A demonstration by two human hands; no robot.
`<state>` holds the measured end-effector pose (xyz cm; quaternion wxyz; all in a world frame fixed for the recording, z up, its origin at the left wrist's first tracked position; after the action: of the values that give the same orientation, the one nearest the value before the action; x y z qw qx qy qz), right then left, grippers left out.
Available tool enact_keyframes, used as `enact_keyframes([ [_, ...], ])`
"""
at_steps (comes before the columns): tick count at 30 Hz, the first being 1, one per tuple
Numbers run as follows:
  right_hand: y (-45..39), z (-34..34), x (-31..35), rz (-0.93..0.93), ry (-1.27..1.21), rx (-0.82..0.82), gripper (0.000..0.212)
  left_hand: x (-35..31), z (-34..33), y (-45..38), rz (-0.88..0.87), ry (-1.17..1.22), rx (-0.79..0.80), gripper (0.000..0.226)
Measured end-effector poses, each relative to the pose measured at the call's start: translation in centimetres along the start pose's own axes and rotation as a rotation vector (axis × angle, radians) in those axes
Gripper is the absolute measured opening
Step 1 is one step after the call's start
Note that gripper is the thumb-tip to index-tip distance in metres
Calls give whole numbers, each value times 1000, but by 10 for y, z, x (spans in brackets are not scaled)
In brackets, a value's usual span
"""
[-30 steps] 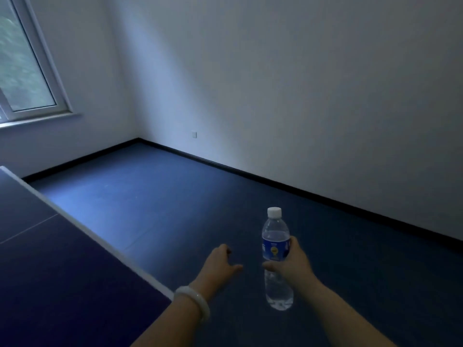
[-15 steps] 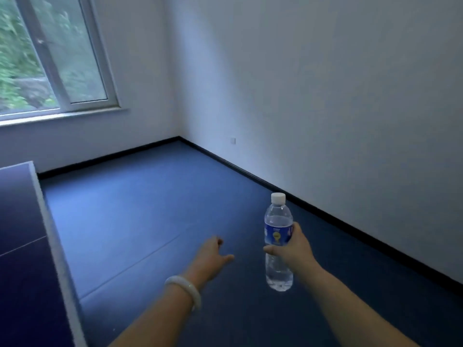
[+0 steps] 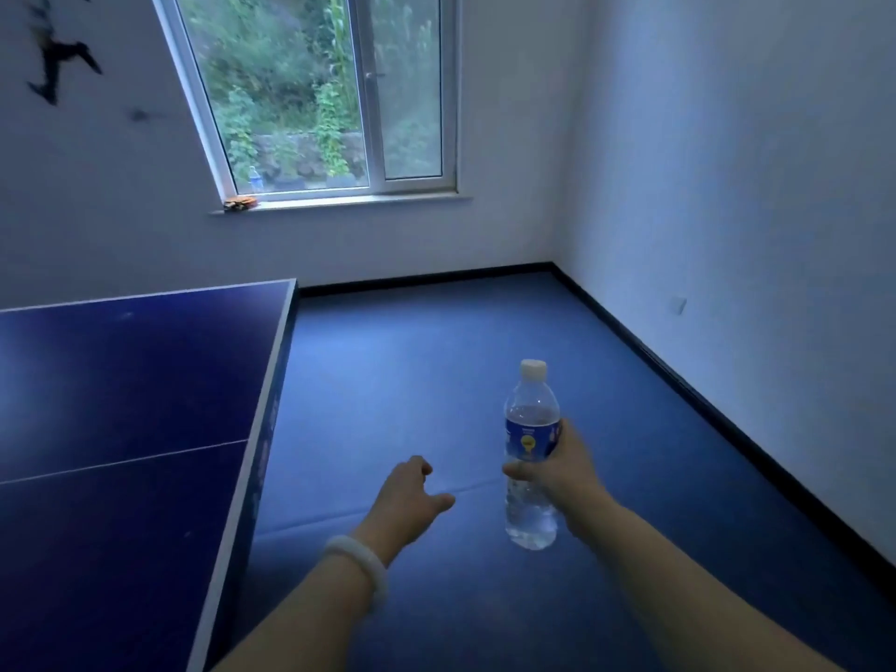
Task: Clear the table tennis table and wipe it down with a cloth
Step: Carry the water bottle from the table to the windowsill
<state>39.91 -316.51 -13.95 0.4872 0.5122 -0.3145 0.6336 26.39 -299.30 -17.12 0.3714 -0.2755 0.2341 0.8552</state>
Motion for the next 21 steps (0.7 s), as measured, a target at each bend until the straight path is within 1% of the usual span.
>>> enact_keyframes([
  [5,-119,-81,37,40,17,76,59,11,44,-124,48,48,-56,57],
  [10,-234,-141,79,53,23,105,58,17,100,-240,85,85,-104,57],
  [16,-361,-206,104,44,23,144,59,23,129,-366,130,84,-110,57],
  [21,-491,-274,128,71,19,180,57,30,158,-494,163,100,-160,56],
])
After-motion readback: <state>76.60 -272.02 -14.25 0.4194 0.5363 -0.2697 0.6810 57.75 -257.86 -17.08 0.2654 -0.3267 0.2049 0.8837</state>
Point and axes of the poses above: each hand's wrist, its own y-axis away from the middle knuckle, its own z-axis out of the back of the hand, x = y × z, the point moved 8 cm from there along -y, towards the middle knuckle, and after that the axes turned 7 degrees about -x, right-handed, at the moved point
